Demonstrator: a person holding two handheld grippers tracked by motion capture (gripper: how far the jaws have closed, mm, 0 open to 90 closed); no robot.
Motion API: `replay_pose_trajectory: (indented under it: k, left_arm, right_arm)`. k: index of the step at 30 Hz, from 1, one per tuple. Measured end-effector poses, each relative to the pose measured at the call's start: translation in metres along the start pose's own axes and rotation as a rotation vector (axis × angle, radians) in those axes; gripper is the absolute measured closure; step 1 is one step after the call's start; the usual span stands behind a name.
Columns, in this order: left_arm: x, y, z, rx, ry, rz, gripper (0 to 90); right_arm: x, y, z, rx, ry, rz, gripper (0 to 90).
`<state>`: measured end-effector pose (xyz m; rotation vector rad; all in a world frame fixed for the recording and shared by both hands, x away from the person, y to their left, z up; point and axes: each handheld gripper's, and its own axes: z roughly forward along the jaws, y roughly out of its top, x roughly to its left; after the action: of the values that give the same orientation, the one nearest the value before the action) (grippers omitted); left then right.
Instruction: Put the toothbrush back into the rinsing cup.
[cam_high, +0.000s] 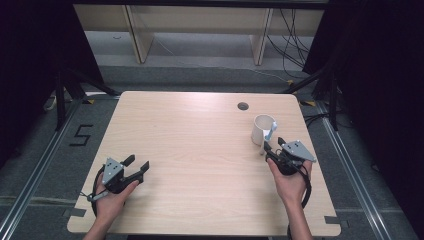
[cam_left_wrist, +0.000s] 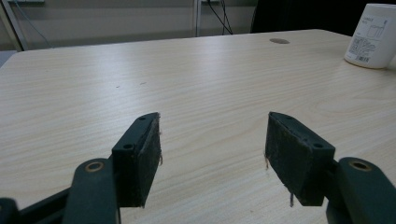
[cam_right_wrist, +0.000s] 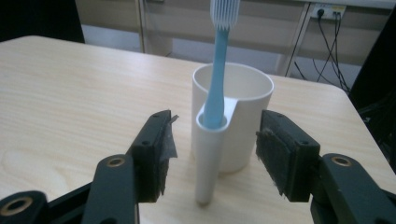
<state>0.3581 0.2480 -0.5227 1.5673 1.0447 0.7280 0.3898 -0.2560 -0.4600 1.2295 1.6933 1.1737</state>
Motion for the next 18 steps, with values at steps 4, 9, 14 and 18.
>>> replay_pose_trajectory:
  k: [4,9,14,18]
  left_arm:
    - [0.0,0.0,0.0,0.004,0.002,0.003,35.2]
    - [0.0,0.0,0.0,0.004,0.002,-0.001,35.3]
    - [0.0,0.0,0.0,0.002,0.003,0.002,35.2]
    - [0.0,0.0,0.0,-0.002,0.004,0.0,35.1]
  right_arm:
    - [-0.002,-0.006,-0.009,0.041,0.019,-0.006,45.4]
    - [-0.002,-0.014,-0.02,0.098,0.045,-0.001,45.0]
    - [-0.005,-0.026,-0.026,0.13,0.066,0.0,44.9]
    - [-0.004,-0.044,-0.033,0.143,0.062,0.026,44.9]
